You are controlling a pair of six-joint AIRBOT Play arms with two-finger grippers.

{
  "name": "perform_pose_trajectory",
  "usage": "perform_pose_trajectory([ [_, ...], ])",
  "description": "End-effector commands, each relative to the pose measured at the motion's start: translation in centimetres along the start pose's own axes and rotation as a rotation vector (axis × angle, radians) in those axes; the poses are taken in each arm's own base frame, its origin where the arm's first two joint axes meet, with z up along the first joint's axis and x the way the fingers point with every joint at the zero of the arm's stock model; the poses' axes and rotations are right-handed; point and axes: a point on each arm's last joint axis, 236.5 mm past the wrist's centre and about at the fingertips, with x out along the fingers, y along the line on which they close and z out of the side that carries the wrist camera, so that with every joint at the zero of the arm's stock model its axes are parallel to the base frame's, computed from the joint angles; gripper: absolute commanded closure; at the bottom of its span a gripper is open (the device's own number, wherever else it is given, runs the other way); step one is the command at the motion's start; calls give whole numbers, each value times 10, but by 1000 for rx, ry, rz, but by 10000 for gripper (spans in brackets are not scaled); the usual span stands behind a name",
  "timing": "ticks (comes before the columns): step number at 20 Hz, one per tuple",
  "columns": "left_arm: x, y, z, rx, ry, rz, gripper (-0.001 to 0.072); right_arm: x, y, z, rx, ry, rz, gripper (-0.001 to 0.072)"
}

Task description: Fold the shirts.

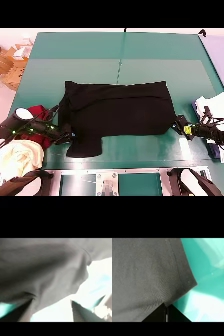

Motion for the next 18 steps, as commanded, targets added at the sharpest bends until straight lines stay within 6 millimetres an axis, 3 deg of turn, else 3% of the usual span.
perform_pose_trajectory([
  [1, -10, -4, -26, 16, 124, 12, 161, 0, 1, 0, -2, 2, 1, 697],
  [4, -14, 10, -39, 26, 185, 75, 161, 0, 0, -1, -8, 3, -1, 697],
  [6, -19, 32, -35, 26, 173, 177, 161, 0, 0, -1, -8, 3, -1, 696],
  [8, -23, 51, -13, 26, 83, 270, 161, 0, 0, -1, -12, 3, -1, 697],
  [11, -25, 65, 27, 18, -93, 324, 161, 0, 0, -1, -18, 4, -1, 697],
  [14, -19, 70, 34, -4, -138, 319, 161, 0, 0, -1, -18, 4, -1, 697],
  [18, 16, 52, 18, -66, -130, 145, 162, 0, 0, -1, -18, 3, 0, 697],
])
